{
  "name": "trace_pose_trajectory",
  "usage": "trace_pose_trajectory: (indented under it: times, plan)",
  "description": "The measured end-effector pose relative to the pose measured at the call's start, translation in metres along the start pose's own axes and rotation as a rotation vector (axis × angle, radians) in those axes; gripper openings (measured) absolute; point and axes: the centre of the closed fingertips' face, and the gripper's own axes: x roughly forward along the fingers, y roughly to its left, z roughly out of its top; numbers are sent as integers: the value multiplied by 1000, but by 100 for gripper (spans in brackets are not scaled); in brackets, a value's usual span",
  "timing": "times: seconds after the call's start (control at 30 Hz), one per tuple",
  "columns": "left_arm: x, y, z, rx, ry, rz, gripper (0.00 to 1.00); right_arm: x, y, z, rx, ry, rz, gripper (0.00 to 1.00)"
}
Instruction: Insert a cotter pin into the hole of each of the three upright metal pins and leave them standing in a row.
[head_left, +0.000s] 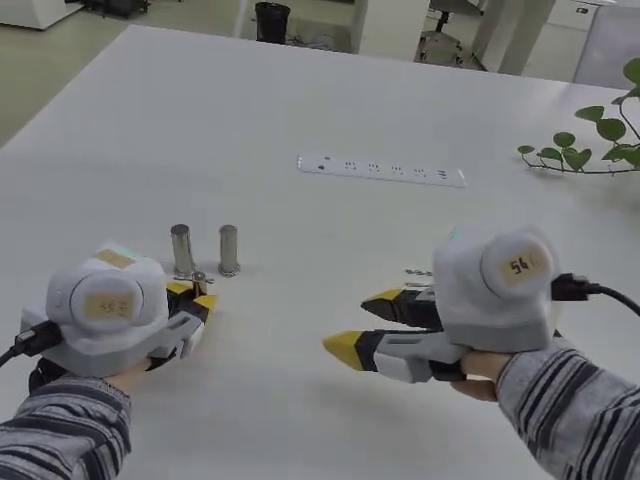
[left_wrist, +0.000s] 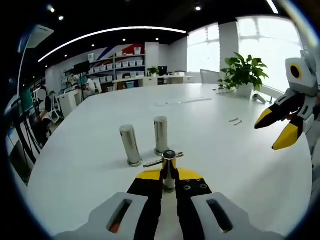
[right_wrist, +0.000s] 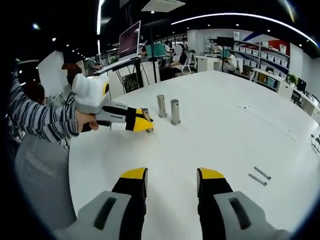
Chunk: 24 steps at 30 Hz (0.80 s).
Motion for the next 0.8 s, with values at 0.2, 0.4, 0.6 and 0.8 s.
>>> trace_pose_trajectory:
  times: [0.2, 0.4, 0.6, 0.8]
  plan:
    - [1, -2, -11, 12, 43, -5, 9, 1, 3, -2, 12, 4, 4, 36]
    - [-3, 1, -12, 10, 46, -11, 21, 1, 3, -1, 19, -2, 2, 36]
    - [-17, 0, -6, 5, 29, -31, 38, 0, 0, 4, 27, -22, -4, 38]
    - [-33, -5, 10, -1, -15, -59, 52, 4, -4, 20, 40, -66, 1, 39]
